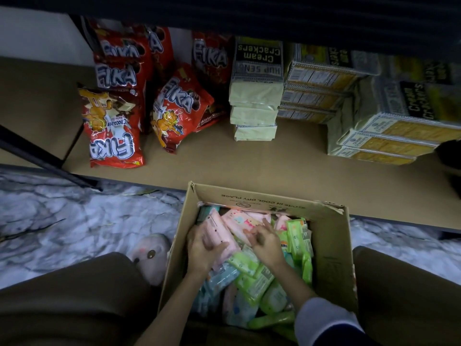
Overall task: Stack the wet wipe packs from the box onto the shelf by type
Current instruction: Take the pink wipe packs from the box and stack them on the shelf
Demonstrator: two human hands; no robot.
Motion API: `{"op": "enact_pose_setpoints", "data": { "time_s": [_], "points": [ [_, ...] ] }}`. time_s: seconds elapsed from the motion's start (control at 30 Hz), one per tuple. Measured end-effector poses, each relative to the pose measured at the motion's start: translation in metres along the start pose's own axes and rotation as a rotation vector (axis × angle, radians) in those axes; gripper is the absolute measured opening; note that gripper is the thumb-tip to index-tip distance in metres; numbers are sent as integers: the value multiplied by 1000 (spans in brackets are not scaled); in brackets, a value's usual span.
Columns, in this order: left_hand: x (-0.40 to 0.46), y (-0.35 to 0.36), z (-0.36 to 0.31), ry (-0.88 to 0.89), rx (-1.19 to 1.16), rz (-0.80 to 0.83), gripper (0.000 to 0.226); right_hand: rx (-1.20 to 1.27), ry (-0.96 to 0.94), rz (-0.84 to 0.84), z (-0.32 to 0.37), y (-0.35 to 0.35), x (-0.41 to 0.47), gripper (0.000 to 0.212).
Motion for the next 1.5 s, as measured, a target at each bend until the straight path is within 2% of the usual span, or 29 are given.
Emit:
{"op": "enact_pose_setpoints", "data": {
  "time_s": [0.03,0.07,0.13,0.2,0.3,0.43,0.5,0.57,0.67,0.73,0.8,0.87,0.9,0.97,1.07,1.23,1.33,1.5],
  "points": [
    [1,3,0,-22,10,35,106,32,54,13,0,-1,4,12],
    [1,6,2,-59,20,69,119,55,94,30,-2,-1,9,16],
    [4,11,5,-106,22,101,127,54,163,102,-5,2,15,37],
    [8,13,6,-97,-55,121,116,-40,213,122,-6,5,23,57],
    [11,13,7,-40,-142,111,90,-111,250,139,-8,10,31,61],
    [10,11,4,14,-198,87,97,1,292,98,-20,16,38,51],
    [13,11,7,10,-213,88,88,38,286,84,-5,14,29,41],
    [13,8,2,32,-238,110,83,43,311,116,-3,10,28,49],
    [10,6,-1,53,-215,155,81,-115,302,190,8,4,20,78],
    [7,0,-3,51,-169,161,81,-228,278,311,13,6,10,80],
    [0,-8,-10,61,-116,149,80,-179,301,409,13,7,-6,84],
    [-10,-16,-17,74,-86,117,79,-56,333,392,8,-1,-19,82],
    [-17,-22,-22,87,-75,94,79,-2,322,363,9,-7,-27,72],
    [-30,-32,-34,128,-58,48,85,31,261,269,23,-22,-45,60],
    [-49,-47,-61,218,-84,21,88,-118,98,135,62,-49,-75,77],
    [-79,-91,-133,412,-88,-9,67,-477,-224,-47,132,-94,-128,83],
    [-102,-120,-175,504,-99,-38,67,-397,-406,-167,169,-122,-166,91],
    [-150,-166,-241,730,-94,-115,67,-268,-704,-344,223,-167,-229,81]
  ]
}}
Point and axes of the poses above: each hand's wrist, its own x-axis towards the middle knuckle, its own y-axis out of the palm, z = x × y, the point moved 7 cm from there along x, towards the middle knuckle, and after that the axes turned 14 degrees about x, right-handed, at the moved point
